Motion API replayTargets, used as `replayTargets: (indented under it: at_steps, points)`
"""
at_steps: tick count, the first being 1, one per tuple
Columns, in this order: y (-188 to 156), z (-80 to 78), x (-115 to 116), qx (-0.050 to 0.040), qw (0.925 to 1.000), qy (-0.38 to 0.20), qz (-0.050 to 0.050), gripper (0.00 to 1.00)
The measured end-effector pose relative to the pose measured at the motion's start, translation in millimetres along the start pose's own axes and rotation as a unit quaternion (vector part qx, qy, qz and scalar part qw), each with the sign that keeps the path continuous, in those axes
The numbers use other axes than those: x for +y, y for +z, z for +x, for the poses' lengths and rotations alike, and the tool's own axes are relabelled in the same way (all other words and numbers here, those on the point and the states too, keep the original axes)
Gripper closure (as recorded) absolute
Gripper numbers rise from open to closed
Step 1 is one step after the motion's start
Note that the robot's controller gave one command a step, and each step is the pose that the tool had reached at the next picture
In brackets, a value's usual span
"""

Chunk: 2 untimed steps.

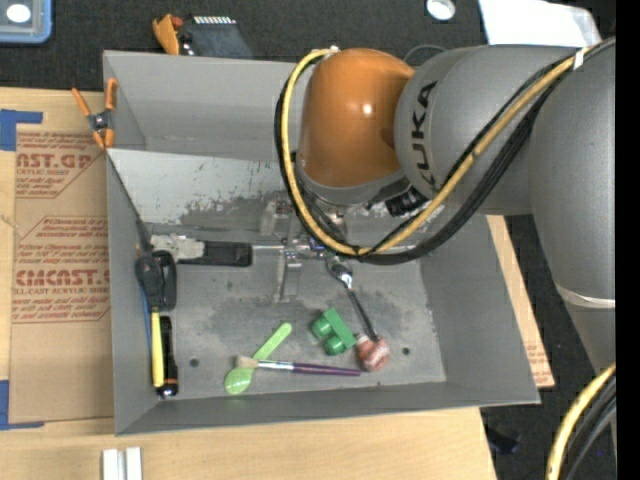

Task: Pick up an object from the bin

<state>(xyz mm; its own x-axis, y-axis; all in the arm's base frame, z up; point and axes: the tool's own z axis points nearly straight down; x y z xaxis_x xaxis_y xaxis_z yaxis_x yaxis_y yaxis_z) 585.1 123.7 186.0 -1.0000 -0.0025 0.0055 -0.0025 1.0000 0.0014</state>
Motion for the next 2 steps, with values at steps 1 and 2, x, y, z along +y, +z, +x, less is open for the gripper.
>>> replayTargets:
  at_steps: [1, 2]
  points:
    - [-4.3, -1.8, -0.5, -0.0037, 1.0, 0.001, -0.001, 0.0]
    - [60.6, 40.6, 2.0, -0.0048, 0.9971, -0.076, 0.0, 0.0]
